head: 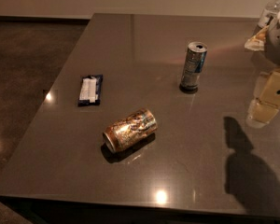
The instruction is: Pick orange can
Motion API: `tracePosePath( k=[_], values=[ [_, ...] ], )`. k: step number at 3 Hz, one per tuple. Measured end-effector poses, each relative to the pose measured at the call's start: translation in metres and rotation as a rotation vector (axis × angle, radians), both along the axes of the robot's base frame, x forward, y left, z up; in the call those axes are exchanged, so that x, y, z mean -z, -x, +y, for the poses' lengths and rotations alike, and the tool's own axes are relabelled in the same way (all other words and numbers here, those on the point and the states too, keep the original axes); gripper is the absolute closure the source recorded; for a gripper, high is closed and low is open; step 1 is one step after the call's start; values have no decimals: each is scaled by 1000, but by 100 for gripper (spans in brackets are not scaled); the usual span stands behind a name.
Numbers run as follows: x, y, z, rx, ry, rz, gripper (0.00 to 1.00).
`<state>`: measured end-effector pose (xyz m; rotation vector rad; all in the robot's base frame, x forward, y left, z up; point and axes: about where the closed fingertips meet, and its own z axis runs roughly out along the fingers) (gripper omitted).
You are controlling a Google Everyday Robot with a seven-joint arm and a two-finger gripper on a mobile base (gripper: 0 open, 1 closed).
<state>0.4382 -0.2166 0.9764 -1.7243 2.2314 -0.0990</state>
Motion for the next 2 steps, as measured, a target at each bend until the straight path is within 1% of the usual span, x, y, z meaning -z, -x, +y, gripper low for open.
tracePosePath(
  k=[1, 2],
  values=[
    [0, 0, 0, 0, 0, 0, 0],
    [-3, -1, 10, -34, 12, -6, 0]
  ],
)
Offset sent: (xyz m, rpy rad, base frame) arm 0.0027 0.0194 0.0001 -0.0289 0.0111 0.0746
